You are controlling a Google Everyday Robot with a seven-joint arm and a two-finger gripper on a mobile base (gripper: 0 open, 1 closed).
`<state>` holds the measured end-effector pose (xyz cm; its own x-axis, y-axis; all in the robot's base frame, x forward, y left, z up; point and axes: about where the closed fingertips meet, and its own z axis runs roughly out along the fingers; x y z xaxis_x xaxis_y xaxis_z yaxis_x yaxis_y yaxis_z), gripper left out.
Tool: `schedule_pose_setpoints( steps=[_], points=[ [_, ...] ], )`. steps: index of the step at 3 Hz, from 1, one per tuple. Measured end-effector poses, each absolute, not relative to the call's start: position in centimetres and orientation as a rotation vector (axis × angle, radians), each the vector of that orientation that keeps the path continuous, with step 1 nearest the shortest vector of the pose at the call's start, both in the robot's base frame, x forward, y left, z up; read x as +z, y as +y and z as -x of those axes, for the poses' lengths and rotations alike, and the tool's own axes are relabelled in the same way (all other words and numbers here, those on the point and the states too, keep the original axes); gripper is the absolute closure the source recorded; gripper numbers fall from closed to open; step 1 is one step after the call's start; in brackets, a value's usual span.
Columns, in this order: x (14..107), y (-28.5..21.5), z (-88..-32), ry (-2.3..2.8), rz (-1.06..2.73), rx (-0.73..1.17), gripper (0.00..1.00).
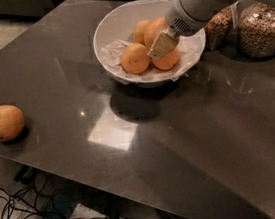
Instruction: Pick orange from white bowl
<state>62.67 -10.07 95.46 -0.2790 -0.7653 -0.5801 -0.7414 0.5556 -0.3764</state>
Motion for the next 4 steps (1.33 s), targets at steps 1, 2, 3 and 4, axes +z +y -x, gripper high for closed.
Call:
schedule_pose_setpoints(
  steps=[1, 2, 3, 4],
  points=[
    [95.62, -9.92, -62.6, 2.0, 1.283, -0.076, 1.0],
    [95.62, -9.92, -62.6, 2.0, 1.283, -0.076, 1.0],
    [95.36, -9.95, -62.08, 1.915, 1.315, -0.08, 1.0],
    [95.03, -9.89, -61.64, 1.774, 1.362, -0.074, 1.0]
  ],
)
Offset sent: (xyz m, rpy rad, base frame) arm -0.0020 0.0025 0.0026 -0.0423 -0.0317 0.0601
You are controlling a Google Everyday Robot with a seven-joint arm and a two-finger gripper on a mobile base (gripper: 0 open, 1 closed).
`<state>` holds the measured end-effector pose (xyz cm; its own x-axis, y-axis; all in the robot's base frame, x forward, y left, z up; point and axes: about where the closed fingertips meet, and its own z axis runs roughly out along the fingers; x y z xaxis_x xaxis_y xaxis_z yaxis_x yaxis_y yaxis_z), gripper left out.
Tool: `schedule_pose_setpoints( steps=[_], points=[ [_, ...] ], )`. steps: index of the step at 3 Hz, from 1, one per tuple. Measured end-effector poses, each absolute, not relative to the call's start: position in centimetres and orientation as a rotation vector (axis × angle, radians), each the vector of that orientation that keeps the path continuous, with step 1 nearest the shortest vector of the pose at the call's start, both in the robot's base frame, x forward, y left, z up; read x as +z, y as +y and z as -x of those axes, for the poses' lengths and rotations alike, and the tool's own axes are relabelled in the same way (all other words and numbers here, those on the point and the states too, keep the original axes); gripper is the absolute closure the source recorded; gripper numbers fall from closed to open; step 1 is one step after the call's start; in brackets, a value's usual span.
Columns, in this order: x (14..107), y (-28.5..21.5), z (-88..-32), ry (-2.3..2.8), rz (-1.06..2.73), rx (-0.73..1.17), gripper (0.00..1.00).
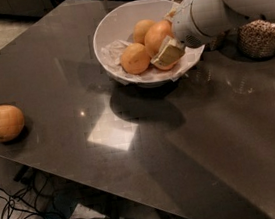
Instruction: Pick orange from white bowl
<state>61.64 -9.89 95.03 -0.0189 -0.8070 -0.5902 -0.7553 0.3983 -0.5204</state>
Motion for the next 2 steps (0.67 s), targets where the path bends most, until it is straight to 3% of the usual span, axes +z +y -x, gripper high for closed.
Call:
schedule_pose_setpoints(
  steps=[2],
  points=[
    [95.3, -9.96, -61.52, 1.726, 1.414, -0.111, 1.0]
  ],
)
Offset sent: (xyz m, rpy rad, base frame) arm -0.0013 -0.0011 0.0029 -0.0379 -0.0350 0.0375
